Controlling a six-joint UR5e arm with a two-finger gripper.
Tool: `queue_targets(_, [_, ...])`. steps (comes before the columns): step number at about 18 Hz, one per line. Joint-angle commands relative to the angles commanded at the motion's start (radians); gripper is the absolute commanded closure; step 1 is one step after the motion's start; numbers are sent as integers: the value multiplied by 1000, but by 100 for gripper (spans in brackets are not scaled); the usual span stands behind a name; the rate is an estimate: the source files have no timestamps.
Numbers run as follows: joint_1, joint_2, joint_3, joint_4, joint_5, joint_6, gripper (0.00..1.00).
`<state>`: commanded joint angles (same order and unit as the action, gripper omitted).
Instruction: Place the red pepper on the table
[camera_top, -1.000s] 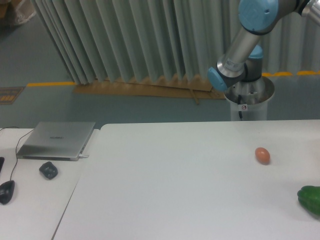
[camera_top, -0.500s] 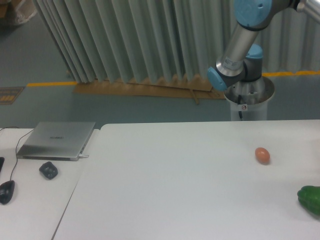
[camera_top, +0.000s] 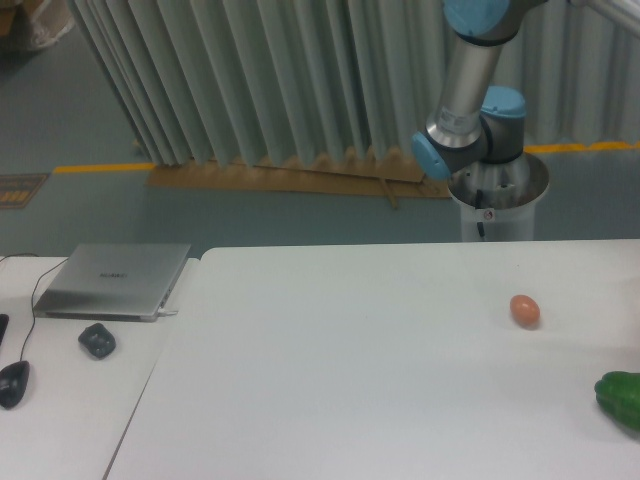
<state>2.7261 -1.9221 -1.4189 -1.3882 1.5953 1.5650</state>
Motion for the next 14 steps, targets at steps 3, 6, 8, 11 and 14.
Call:
queue_targets(3, [-87, -1, -23, 5, 8, -110, 74])
queue_targets(6, [-164, -21, -18, 34, 6, -265, 74])
queue_targets(8, [-198, -29, -23, 60, 8, -318, 74])
queue_targets(11, [-247, -51, -18, 86, 6, -425, 74])
queue_targets(14, [-287, -64, -29, 118, 12, -522, 74])
